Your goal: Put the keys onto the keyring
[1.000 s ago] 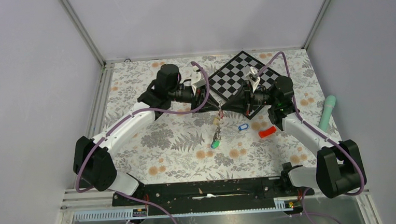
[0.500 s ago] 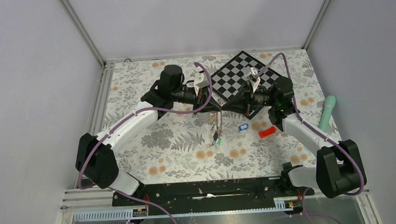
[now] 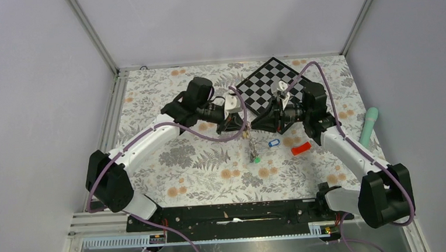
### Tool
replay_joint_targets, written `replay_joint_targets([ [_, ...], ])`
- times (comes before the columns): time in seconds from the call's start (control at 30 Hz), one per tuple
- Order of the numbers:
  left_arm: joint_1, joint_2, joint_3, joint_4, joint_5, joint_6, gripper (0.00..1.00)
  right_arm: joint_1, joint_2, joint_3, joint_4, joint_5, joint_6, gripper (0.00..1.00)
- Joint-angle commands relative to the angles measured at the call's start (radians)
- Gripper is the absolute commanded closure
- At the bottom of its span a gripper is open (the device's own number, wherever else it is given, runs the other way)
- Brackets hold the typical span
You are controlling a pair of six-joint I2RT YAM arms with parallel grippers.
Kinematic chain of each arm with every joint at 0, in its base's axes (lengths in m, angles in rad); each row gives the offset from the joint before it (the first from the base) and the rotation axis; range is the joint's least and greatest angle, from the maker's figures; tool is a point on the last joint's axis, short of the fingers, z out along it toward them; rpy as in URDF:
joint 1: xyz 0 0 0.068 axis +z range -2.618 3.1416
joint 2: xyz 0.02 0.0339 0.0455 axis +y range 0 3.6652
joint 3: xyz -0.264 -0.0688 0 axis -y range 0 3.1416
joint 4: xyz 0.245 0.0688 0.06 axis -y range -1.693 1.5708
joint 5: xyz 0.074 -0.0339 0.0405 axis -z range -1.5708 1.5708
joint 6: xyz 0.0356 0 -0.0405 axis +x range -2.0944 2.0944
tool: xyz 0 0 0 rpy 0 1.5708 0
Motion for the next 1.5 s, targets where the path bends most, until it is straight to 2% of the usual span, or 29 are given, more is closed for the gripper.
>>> replay_joint_targets([
  [0.0, -0.035, -0.058, 0.056, -0.193, -0.142, 0.330, 1.00, -0.001, -0.050, 0.089, -0.384, 0.024, -0.401, 0.66],
  [0.1, -0.064, -0.075, 0.051, -0.219, -0.256, 0.414, 1.00, -0.001, -0.062, 0.093, -0.475, 0.033, -0.481, 0.52],
  [0.17, -0.087, -0.088, 0.042, -0.223, -0.337, 0.457, 1.00, -0.001, -0.069, 0.093, -0.508, 0.041, -0.510, 0.47],
  [0.3, -0.137, -0.106, 0.024, -0.232, -0.476, 0.525, 1.00, 0.000, -0.071, 0.086, -0.534, 0.059, -0.545, 0.46],
  [0.53, -0.192, -0.129, -0.009, -0.205, -0.606, 0.540, 1.00, -0.001, -0.056, 0.055, -0.484, 0.056, -0.511, 0.46],
  [0.7, -0.197, -0.113, 0.013, -0.193, -0.567, 0.427, 1.00, 0.000, -0.050, 0.041, -0.386, 0.048, -0.426, 0.46],
  [0.9, -0.196, -0.054, 0.100, -0.206, -0.461, 0.170, 1.00, 0.007, -0.053, 0.043, -0.319, 0.046, -0.360, 0.46],
  [1.03, -0.196, -0.005, 0.150, -0.231, -0.424, 0.052, 1.00, 0.009, -0.053, 0.051, -0.318, 0.036, -0.352, 0.45],
  [1.23, -0.197, 0.038, 0.193, -0.245, -0.408, -0.023, 1.00, 0.009, -0.055, 0.052, -0.325, 0.030, -0.355, 0.48],
  [1.47, -0.197, 0.053, 0.217, -0.250, -0.420, -0.045, 1.00, 0.010, -0.053, 0.035, -0.341, 0.041, -0.380, 0.52],
])
